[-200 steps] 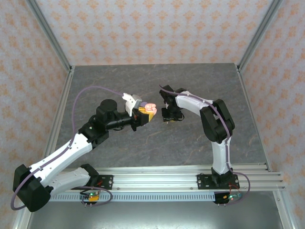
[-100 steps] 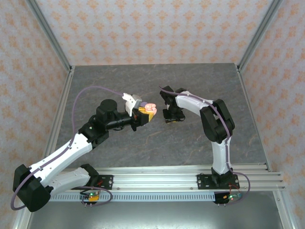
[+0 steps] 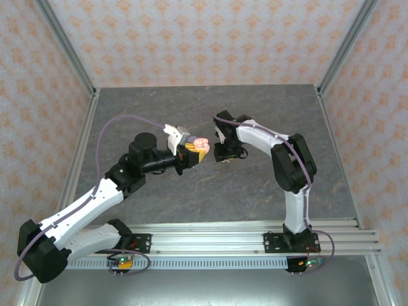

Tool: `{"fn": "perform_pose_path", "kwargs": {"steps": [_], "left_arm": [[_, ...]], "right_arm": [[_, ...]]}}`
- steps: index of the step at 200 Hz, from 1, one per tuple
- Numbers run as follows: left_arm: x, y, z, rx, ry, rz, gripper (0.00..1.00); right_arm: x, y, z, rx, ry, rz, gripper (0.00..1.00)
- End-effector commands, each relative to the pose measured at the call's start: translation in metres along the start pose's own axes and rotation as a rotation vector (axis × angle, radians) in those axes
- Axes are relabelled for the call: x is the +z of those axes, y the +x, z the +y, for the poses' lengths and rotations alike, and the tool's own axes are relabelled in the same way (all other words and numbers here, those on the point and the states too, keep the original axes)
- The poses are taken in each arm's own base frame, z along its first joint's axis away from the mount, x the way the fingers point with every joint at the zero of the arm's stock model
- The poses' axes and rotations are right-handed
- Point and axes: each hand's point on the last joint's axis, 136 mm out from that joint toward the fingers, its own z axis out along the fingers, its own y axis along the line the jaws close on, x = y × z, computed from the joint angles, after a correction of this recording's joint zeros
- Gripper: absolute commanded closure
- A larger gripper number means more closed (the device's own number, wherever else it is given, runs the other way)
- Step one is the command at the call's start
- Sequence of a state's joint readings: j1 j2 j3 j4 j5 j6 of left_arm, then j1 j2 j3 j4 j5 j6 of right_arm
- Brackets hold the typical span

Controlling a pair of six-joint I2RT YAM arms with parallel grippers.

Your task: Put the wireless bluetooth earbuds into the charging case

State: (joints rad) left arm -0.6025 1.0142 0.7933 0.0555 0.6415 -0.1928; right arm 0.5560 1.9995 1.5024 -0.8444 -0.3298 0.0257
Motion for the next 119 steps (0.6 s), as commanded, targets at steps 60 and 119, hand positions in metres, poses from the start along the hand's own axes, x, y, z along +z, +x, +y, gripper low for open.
{"fn": "perform_pose_path", "kwargs": {"steps": [60, 119], "left_arm": [[-0.008, -0.009, -0.002, 0.004, -0.021, -0.036, 1.0], [-0.01, -0.009, -0.002, 0.003, -0.024, -0.035, 1.0]], "right_arm": [[-0.005, -0.012, 0.002, -0.194, 0.014, -0.025, 0.51], [0.009, -0.01, -0.004, -0.167, 0.037, -0.011, 0.51]]}}
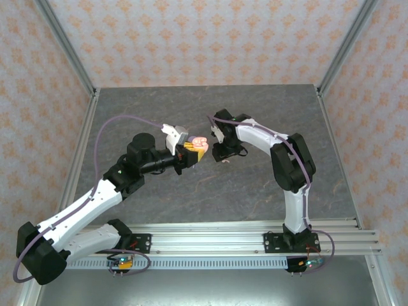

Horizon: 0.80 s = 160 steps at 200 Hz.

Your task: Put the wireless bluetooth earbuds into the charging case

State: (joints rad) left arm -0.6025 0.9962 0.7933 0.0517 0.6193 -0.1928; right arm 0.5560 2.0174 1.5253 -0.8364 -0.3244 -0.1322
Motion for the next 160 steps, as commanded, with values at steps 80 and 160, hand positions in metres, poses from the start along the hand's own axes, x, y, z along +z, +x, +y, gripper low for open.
{"fn": "perform_pose_path", "kwargs": {"steps": [80, 160], "left_arm": [[-0.008, -0.005, -0.004, -0.002, -0.007, -0.024, 1.0], [-0.008, -0.006, -0.004, -0.001, -0.008, -0.028, 1.0]], "right_arm": [[0.019, 0.009, -0.008, 0.022, 0.038, 0.035, 0.52], [0.02, 0.017, -0.003, 0.062, 0.009, 0.052, 0.57]]}}
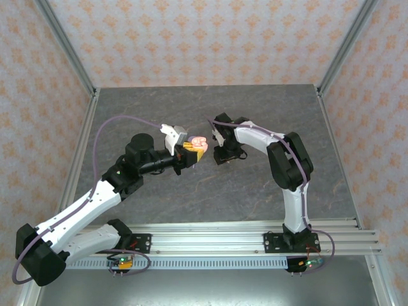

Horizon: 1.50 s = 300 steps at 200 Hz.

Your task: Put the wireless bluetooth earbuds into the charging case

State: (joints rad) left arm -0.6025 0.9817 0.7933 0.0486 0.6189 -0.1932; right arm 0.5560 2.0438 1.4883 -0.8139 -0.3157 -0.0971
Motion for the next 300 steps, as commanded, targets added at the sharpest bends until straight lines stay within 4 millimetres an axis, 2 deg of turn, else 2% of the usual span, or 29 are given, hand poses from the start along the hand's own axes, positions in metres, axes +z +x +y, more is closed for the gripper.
{"fn": "perform_pose_path", "kwargs": {"steps": [1, 56, 80, 145, 197, 300], "left_arm": [[-0.005, -0.003, -0.001, -0.007, -0.011, -0.018, 1.0], [-0.004, -0.002, 0.0, -0.008, -0.012, -0.018, 1.0], [-0.004, -0.002, 0.0, -0.01, -0.012, -0.017, 1.0], [-0.003, -0.001, 0.001, -0.013, -0.016, -0.015, 1.0], [-0.003, -0.001, 0.0, -0.013, -0.013, -0.016, 1.0], [-0.005, 0.0, 0.001, -0.013, -0.02, -0.017, 1.0]], "right_arm": [[0.003, 0.006, 0.001, 0.022, -0.004, 0.013, 0.57], [0.003, 0.004, -0.002, 0.052, 0.017, 0.003, 0.59], [0.002, 0.0, 0.003, 0.067, -0.011, -0.011, 0.62], [0.0, -0.011, -0.008, 0.108, 0.058, -0.049, 0.62], [0.002, -0.012, -0.011, 0.107, 0.073, -0.043, 0.67], [0.01, -0.008, -0.012, 0.11, 0.077, -0.016, 0.69]]}}
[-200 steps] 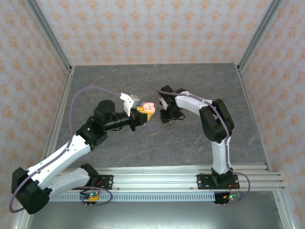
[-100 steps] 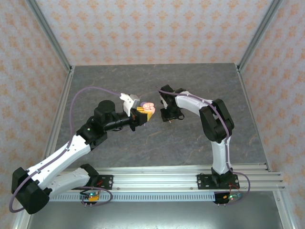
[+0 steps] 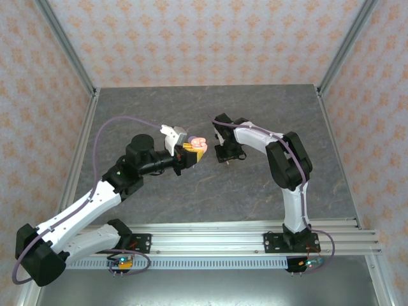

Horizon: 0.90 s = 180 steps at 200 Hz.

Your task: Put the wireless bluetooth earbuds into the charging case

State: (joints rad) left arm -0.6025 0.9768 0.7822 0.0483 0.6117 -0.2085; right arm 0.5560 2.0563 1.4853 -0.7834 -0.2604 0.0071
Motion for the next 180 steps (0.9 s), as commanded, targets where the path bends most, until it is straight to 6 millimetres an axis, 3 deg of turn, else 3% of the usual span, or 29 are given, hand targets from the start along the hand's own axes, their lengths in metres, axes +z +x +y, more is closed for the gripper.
{"fn": "perform_pose_path", "kwargs": {"steps": [1, 85, 136, 180], "left_arm": [[-0.004, -0.003, -0.001, 0.004, -0.012, -0.021, 1.0], [-0.002, 0.001, 0.004, -0.003, -0.027, -0.013, 1.0], [0.002, 0.007, 0.015, -0.024, -0.062, -0.032, 1.0], [0.015, 0.023, 0.037, -0.075, -0.123, -0.045, 1.0]], "right_arm": [[0.005, -0.002, -0.002, 0.008, 0.026, 0.007, 0.69], [0.005, 0.003, -0.002, 0.018, 0.014, 0.005, 0.77], [-0.014, 0.0, 0.01, 0.037, -0.057, -0.062, 0.78], [-0.035, -0.003, 0.015, 0.085, -0.139, -0.126, 0.77]]}}
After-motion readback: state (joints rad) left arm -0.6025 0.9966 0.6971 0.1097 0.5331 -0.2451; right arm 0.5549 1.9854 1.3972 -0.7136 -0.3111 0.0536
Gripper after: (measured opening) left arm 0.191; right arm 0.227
